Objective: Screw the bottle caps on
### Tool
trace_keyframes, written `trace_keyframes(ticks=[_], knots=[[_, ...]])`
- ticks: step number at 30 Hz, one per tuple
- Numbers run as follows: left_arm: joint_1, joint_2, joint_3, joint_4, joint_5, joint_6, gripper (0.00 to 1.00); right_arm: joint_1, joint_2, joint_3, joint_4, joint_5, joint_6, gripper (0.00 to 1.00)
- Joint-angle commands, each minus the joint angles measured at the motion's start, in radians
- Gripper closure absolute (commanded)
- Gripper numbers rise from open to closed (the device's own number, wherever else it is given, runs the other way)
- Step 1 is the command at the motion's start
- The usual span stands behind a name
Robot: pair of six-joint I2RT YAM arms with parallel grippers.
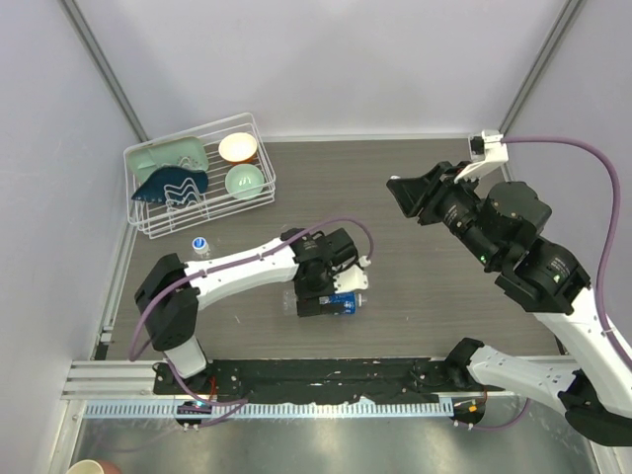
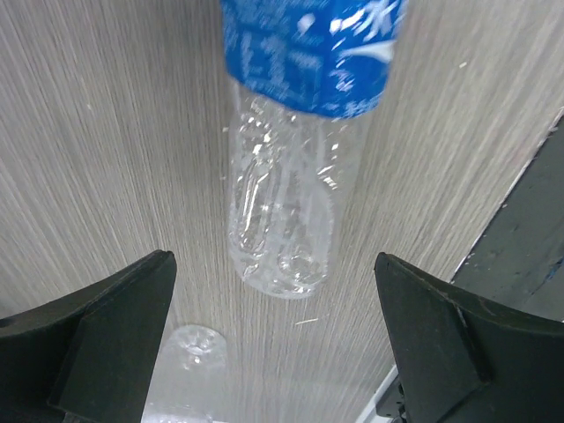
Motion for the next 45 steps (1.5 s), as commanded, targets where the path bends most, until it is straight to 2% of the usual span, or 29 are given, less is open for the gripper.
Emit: trace_keyframes(ticks=[1, 6, 14, 22, 29, 40, 44, 45], knots=[[0.082, -0.051, -0.046, 0.035, 0.040, 0.042, 0.00, 0.002, 0.004, 0.033, 0.017, -0.005, -0.002, 0.93], [0.104, -0.063, -0.106, 0.092, 0.091, 0.070, 0.00, 0.004, 0.012, 0.035, 0.017, -0.011, 0.003, 0.93], [0.114, -0.039, -0.139, 0.087, 0.209, 0.121, 0.00, 0.004, 0.027, 0.051, 0.006, -0.008, -0.004, 0.93], [0.134, -0.008, -0.216, 0.162, 0.157, 0.165, 0.00, 0.002, 0.035, 0.053, 0.000, -0.008, -0.013, 0.93], [0.148, 0.007, -0.230, 0.164, 0.120, 0.201, 0.00, 0.004, 0.047, 0.050, 0.001, -0.007, -0.017, 0.93], [0.148, 0.061, -0.262, 0.228, 0.080, 0.187, 0.00, 0.004, 0.051, 0.054, 0.003, -0.010, -0.020, 0.94], [0.148, 0.072, -0.290, 0.270, 0.048, 0.185, 0.10, 0.004, 0.051, 0.053, 0.003, -0.007, -0.020, 0.94], [0.148, 0.076, -0.297, 0.288, 0.042, 0.179, 0.19, 0.004, 0.050, 0.053, 0.002, -0.007, -0.020, 0.94]])
